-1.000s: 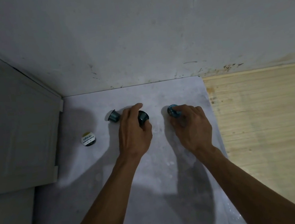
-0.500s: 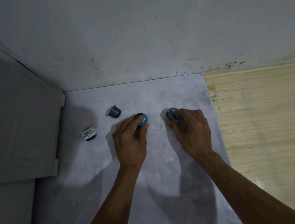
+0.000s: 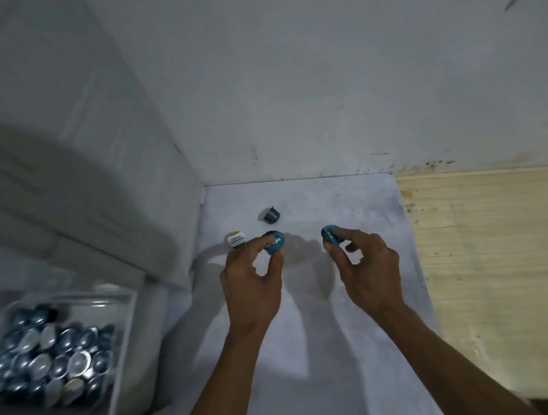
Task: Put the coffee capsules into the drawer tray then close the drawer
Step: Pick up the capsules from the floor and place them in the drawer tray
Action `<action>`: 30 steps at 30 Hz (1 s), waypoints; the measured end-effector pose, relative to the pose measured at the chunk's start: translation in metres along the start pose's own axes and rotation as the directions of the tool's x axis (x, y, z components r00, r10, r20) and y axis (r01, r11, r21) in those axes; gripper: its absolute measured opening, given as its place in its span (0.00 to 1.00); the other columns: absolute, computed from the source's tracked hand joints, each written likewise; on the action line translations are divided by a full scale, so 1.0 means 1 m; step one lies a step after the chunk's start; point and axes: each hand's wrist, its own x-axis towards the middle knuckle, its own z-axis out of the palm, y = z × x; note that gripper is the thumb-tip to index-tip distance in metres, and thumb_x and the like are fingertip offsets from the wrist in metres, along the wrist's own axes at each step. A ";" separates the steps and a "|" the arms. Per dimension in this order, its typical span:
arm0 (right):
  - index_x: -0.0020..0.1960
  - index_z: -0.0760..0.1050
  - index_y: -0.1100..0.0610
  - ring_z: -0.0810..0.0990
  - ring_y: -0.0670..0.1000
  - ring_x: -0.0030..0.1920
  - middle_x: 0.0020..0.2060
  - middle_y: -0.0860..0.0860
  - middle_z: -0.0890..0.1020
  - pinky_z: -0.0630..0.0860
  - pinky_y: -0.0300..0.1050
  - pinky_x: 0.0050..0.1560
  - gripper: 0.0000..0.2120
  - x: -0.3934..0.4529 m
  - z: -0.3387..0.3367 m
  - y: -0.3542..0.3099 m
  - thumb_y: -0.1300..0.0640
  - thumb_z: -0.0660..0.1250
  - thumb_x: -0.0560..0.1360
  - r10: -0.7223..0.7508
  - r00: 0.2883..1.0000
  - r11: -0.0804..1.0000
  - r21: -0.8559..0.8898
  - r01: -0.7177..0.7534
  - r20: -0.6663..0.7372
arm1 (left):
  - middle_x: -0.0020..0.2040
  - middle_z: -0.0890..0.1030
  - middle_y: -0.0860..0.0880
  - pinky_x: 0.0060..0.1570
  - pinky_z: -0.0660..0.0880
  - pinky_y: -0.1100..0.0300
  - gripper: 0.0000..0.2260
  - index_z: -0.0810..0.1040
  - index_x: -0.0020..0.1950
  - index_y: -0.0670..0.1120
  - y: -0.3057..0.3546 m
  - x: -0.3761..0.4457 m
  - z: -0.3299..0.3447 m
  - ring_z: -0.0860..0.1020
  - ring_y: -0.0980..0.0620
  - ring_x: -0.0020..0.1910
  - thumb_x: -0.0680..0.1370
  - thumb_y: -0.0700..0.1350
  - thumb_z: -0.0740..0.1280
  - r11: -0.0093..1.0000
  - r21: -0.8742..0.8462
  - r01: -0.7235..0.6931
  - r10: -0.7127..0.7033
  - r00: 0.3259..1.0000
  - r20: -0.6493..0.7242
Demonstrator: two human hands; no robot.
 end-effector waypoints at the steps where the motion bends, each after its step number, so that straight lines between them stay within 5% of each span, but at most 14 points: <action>1: 0.56 0.82 0.52 0.77 0.44 0.41 0.43 0.48 0.82 0.71 0.34 0.37 0.13 -0.006 -0.002 -0.018 0.50 0.74 0.72 -0.025 1.000 1.000 0.012 0.025 -0.012 | 0.50 0.83 0.56 0.45 0.76 0.64 0.10 0.84 0.53 0.47 0.005 -0.002 -0.018 0.79 0.62 0.49 0.72 0.41 0.75 1.000 -0.003 -0.021 0.021 1.000 -0.005; 4: 0.52 0.82 0.53 0.75 0.45 0.36 0.39 0.44 0.78 0.66 0.30 0.35 0.11 -0.027 -0.003 -0.077 0.52 0.75 0.71 -0.106 0.993 0.992 0.059 0.109 -0.060 | 0.46 0.82 0.58 0.40 0.70 0.76 0.10 0.83 0.50 0.51 0.019 -0.009 -0.079 0.77 0.67 0.45 0.71 0.40 0.76 0.999 -0.012 -0.053 0.053 0.998 -0.031; 8: 0.50 0.83 0.52 0.77 0.45 0.34 0.36 0.48 0.81 0.71 0.37 0.35 0.10 -0.071 0.010 -0.142 0.50 0.75 0.70 -0.179 0.981 0.975 0.121 0.187 -0.074 | 0.44 0.80 0.63 0.37 0.73 0.69 0.11 0.82 0.49 0.54 0.016 -0.026 -0.171 0.76 0.63 0.37 0.71 0.43 0.77 0.995 0.025 -0.095 0.097 0.992 -0.077; 12: 0.50 0.83 0.52 0.78 0.44 0.33 0.36 0.48 0.82 0.74 0.35 0.34 0.11 -0.144 0.047 -0.191 0.48 0.74 0.71 -0.211 0.977 0.960 0.183 0.214 -0.033 | 0.46 0.79 0.66 0.43 0.75 0.65 0.12 0.81 0.51 0.56 -0.016 -0.056 -0.271 0.79 0.62 0.42 0.71 0.43 0.76 0.991 0.052 -0.119 0.122 0.991 -0.055; 19: 0.52 0.83 0.50 0.79 0.44 0.35 0.33 0.41 0.80 0.72 0.30 0.33 0.09 -0.249 0.112 -0.248 0.53 0.75 0.72 -0.206 0.975 0.960 0.209 0.185 0.086 | 0.48 0.84 0.54 0.31 0.71 0.73 0.09 0.84 0.50 0.50 -0.093 -0.091 -0.402 0.81 0.56 0.39 0.71 0.45 0.77 0.995 0.103 0.016 -0.011 0.998 -0.054; 23: 0.51 0.83 0.51 0.80 0.43 0.36 0.33 0.36 0.78 0.73 0.30 0.35 0.09 -0.258 0.136 -0.277 0.53 0.75 0.71 -0.205 0.969 0.960 0.223 0.172 0.135 | 0.45 0.82 0.55 0.34 0.71 0.72 0.09 0.84 0.51 0.53 -0.110 -0.068 -0.437 0.76 0.61 0.30 0.72 0.45 0.76 0.989 0.142 0.039 -0.035 0.999 -0.031; 30: 0.48 0.83 0.51 0.79 0.40 0.37 0.35 0.41 0.80 0.73 0.28 0.35 0.08 -0.221 0.188 -0.297 0.52 0.76 0.70 -0.163 0.968 0.977 0.167 0.131 0.191 | 0.46 0.83 0.50 0.43 0.80 0.54 0.09 0.84 0.52 0.51 -0.147 -0.007 -0.440 0.80 0.51 0.39 0.72 0.48 0.76 0.979 0.197 0.061 -0.073 0.996 0.051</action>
